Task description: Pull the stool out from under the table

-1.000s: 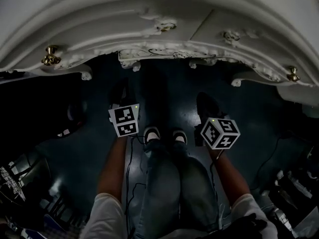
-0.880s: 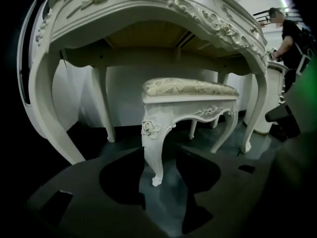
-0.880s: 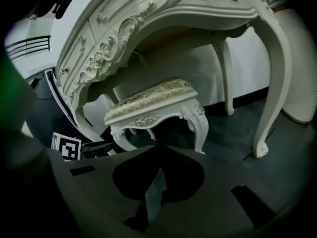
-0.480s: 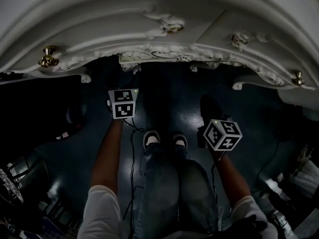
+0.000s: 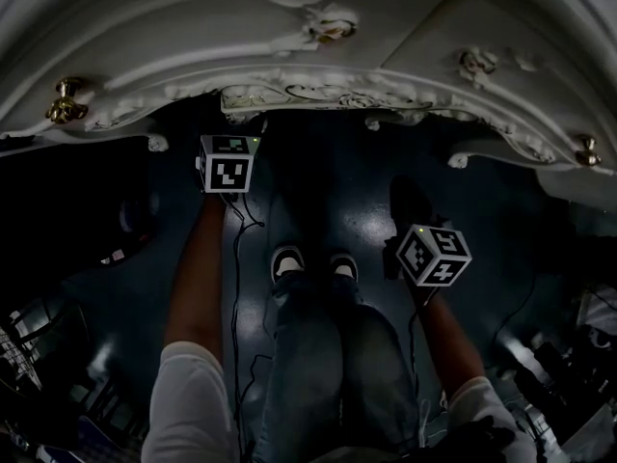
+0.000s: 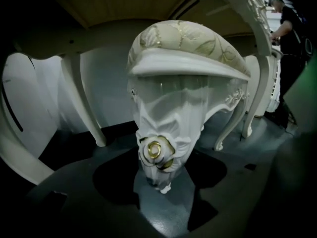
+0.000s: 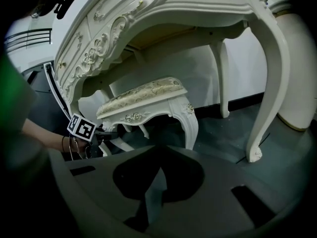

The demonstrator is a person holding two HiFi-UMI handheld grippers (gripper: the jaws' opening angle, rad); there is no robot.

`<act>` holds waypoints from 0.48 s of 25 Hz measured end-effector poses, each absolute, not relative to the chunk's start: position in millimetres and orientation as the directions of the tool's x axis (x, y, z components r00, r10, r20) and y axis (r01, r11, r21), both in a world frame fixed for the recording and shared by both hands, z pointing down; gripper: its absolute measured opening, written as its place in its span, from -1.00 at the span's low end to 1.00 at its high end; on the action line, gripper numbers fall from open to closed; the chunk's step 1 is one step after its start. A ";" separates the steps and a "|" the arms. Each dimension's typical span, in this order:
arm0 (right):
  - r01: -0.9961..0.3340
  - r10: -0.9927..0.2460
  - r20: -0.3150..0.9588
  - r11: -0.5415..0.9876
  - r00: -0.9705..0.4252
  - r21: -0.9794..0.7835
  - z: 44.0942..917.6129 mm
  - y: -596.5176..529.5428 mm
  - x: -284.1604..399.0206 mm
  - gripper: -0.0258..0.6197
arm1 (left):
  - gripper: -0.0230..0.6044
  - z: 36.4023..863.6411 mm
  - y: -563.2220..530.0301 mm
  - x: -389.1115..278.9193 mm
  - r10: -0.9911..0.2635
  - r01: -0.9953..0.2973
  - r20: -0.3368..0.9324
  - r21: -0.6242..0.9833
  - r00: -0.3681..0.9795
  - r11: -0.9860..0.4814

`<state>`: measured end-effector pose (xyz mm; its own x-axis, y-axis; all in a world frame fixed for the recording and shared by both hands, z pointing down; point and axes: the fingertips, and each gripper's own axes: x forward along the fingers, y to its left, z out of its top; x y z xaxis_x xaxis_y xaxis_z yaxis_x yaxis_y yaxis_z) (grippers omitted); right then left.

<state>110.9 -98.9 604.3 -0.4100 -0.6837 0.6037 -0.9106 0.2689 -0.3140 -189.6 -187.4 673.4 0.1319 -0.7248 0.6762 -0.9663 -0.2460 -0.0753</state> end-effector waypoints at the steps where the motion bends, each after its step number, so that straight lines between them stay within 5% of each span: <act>1: -0.911 -0.686 0.603 0.266 -0.408 -0.314 605.1 -100.5 111.2 -0.92 | 0.02 674.2 -186.0 -188.5 -0.717 -0.967 0.684 -0.068 0.135 -0.247; 12: -0.917 -0.696 0.601 0.249 -0.393 -0.311 613.2 -130.6 119.2 -0.92 | -0.06 673.9 -186.1 -189.7 -0.716 -0.963 0.681 -0.060 0.152 -0.262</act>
